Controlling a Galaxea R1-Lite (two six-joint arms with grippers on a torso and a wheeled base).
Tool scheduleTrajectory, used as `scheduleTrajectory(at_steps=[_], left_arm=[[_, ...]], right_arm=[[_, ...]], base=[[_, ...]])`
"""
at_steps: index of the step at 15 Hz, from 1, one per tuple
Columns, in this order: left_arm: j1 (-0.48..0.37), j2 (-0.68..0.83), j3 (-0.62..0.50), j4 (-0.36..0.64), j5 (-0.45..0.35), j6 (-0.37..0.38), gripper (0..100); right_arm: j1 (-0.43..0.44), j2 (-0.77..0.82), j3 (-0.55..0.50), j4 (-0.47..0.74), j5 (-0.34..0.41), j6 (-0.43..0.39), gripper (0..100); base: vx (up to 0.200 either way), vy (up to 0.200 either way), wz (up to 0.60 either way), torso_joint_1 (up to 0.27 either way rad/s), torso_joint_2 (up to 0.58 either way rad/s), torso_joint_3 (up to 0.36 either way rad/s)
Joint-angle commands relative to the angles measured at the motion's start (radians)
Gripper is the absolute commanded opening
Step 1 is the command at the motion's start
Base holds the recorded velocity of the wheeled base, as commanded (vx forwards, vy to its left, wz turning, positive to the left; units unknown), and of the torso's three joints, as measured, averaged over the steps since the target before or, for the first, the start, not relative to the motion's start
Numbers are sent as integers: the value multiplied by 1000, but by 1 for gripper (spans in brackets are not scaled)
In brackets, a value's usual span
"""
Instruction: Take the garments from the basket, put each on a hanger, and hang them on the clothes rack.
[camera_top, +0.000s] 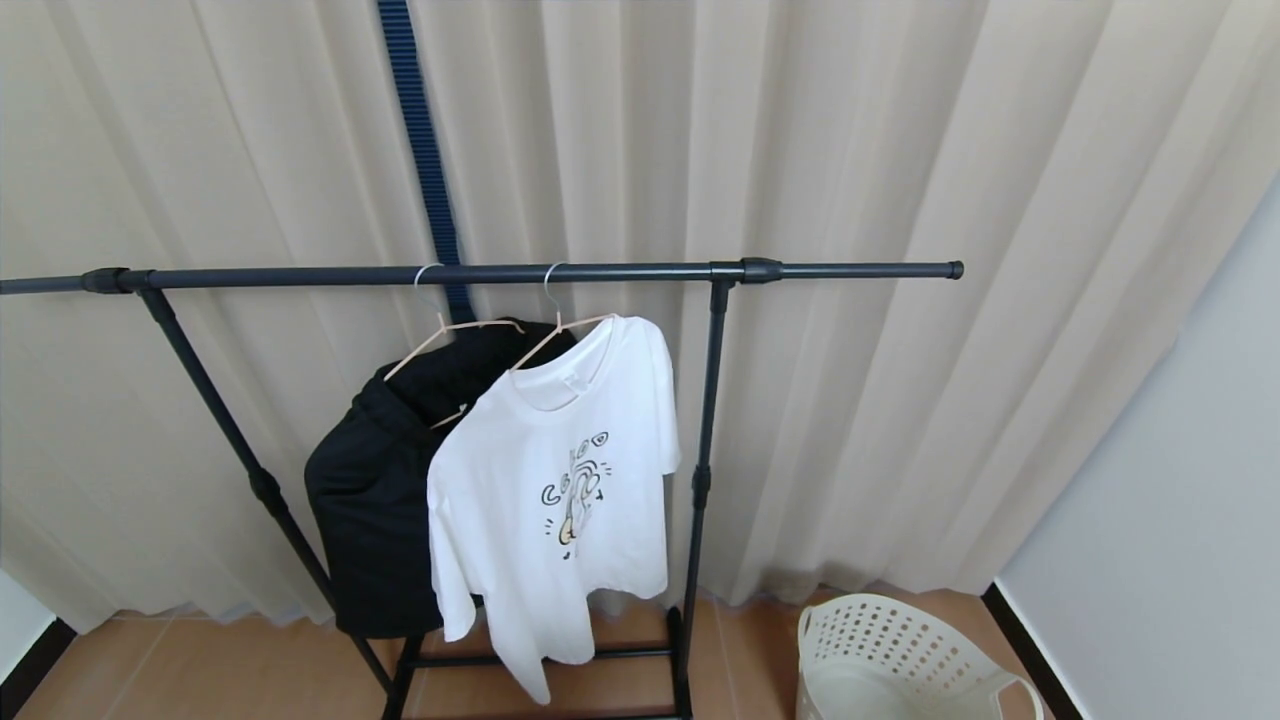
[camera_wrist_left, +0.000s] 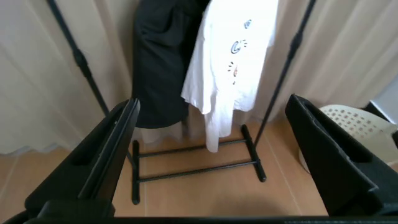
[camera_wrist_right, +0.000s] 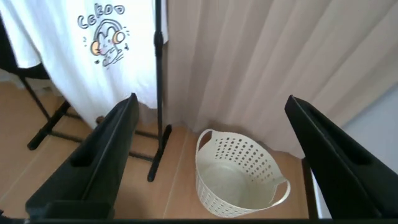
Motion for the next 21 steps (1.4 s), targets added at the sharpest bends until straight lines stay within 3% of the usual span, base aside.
scheduleTrajectory(at_steps=[1,5,6,11,21], left_arm=[[30,-3,0,-1,-2,-1,100],[30,-3,0,-3,-5,-23,100],[30,-3,0,-3,-3,-21,100],[30,-3,0,-4,-2,-24,100],[30,-3,0,-6,-3,-24,100]], right_arm=[[-26,-34,0,-5,-43,4,100],[-23,-41,43,-101,-274,7,100],[-14,-68,43,-98,-300,7,100],[12,-101,55,-89,-112,78,100],[12,-101,55,-92,-113,84,100]], base=[[0,0,0,0,0,0],[0,0,0,0,0,0],[0,0,0,0,0,0],[0,0,0,0,0,0],[0,0,0,0,0,0]])
